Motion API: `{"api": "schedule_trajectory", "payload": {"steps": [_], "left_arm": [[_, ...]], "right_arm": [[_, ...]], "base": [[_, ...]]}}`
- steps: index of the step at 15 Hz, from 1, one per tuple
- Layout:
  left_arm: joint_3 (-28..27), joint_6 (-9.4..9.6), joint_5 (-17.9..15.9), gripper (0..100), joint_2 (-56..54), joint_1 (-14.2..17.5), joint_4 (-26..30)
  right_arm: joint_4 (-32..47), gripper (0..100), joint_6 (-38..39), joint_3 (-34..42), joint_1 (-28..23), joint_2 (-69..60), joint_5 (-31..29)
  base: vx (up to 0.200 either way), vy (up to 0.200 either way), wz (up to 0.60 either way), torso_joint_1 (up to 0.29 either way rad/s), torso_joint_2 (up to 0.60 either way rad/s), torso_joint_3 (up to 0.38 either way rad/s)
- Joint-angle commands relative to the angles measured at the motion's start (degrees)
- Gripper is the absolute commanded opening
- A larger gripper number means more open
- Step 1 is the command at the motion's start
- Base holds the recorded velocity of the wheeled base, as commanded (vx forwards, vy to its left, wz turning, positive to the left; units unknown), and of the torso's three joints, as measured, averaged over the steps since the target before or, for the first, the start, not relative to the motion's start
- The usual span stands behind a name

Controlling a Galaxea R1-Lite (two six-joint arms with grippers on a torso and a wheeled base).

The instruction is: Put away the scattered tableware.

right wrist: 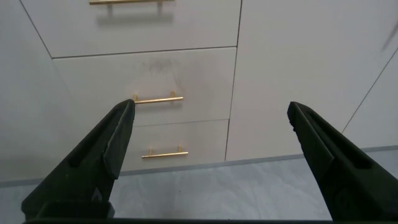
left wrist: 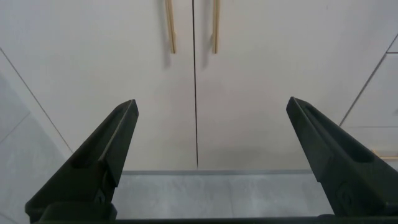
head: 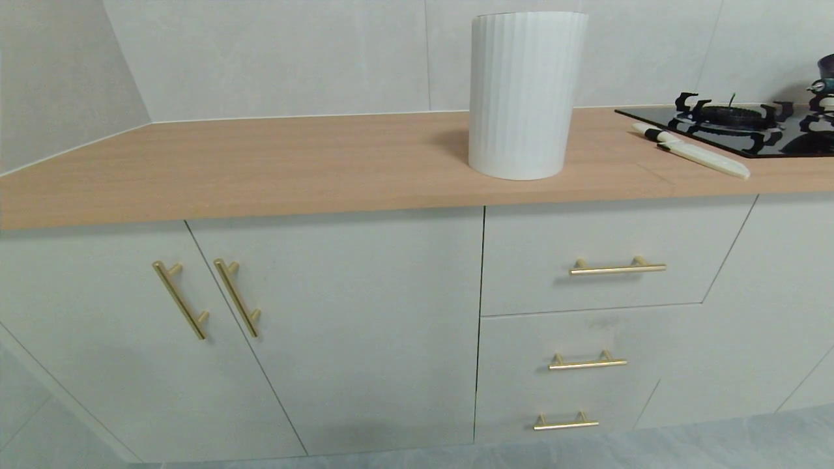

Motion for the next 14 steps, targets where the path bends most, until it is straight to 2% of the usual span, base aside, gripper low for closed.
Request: {"api": "schedule_trajectory", "payload": {"steps": [1,12,14], "left_arm": [[0.05,0.0,0.03,100,0.0,0.02,0.0],[-0.04,0.0,0.03,100,0.0,0.02,0.0],[0.05,0.0,0.03,100,0.0,0.02,0.0]], "right_arm": [[-0.01,100,0.04,0.01,-0.01,0.11,0.01],[-0.01,100,0.04,0.01,-0.01,0.11,0.01],[-0.01,100,0.04,0.01,-0.01,0.11,0.01]], "base": [[0.0,0.0,0.6,0.002,0.0,0.002],[0.0,0.0,0.0,0.0,0.0,0.0],[0.0,-0.2,0.0,0.005,0.0,0.002]]}}
